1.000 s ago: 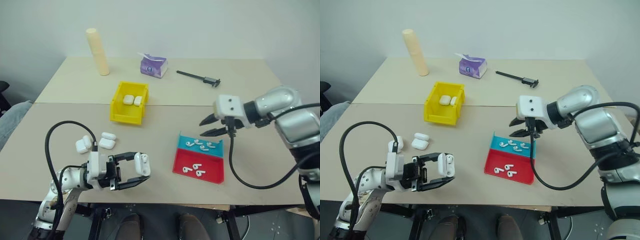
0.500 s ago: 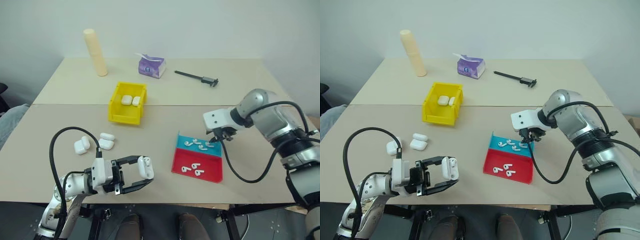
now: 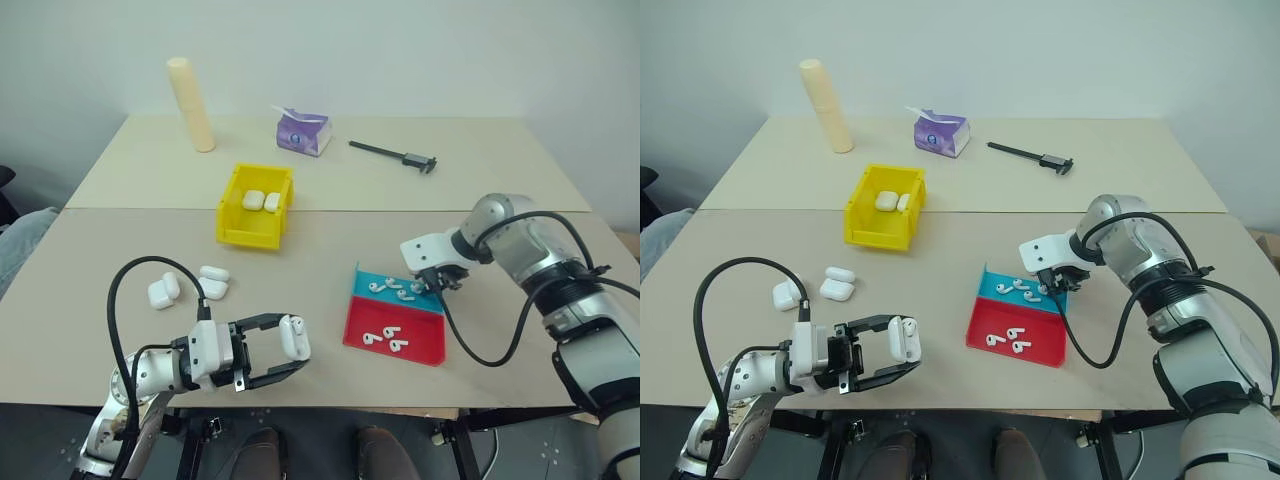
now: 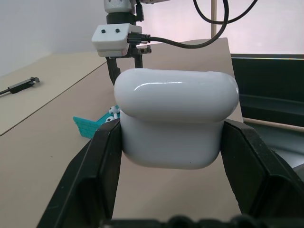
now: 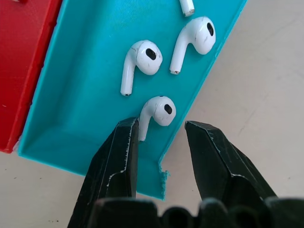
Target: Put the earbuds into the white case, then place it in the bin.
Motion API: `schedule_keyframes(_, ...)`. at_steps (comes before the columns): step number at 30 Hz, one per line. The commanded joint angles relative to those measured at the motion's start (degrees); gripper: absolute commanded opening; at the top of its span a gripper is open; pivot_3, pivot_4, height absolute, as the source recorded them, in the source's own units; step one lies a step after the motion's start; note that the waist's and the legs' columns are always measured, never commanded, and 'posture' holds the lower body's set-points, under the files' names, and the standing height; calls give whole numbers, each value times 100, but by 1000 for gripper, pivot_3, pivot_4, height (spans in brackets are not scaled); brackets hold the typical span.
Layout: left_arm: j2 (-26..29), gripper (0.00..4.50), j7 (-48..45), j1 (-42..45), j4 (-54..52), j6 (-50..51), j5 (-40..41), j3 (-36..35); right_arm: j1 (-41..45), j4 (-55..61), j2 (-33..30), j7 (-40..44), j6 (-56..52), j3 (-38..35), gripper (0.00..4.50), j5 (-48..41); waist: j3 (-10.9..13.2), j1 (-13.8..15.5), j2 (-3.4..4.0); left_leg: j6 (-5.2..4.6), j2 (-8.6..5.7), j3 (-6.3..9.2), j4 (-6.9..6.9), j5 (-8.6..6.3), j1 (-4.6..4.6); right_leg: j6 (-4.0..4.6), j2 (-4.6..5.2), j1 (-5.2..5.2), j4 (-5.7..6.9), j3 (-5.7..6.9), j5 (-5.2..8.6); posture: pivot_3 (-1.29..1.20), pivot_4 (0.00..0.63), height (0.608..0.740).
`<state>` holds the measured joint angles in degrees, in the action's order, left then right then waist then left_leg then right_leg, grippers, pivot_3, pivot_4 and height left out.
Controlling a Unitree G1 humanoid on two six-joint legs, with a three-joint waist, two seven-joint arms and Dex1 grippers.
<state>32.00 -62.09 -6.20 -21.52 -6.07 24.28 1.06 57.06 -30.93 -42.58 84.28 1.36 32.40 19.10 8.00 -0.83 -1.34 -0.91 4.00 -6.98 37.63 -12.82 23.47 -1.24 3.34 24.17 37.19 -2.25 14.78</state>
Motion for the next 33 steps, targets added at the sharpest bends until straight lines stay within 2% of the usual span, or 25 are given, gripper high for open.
schedule_keyframes(1, 64, 2805, -8, 68, -79, -142, -9, -8, 65, -13, 26, -76, 139, -120, 1960, 83, 0, 0, 0, 0, 0, 0, 0, 0, 0, 0, 0, 0, 0, 0, 0, 0, 150, 740)
schedule_keyframes(33, 102, 2805, 12, 101, 61, -329, -158, 66, -182, 56, 42, -134, 387, -162, 1960, 298, -1, 1, 0, 0, 0, -1, 0, 0, -9, 0, 0, -9, 1, 0, 0, 0, 150, 740)
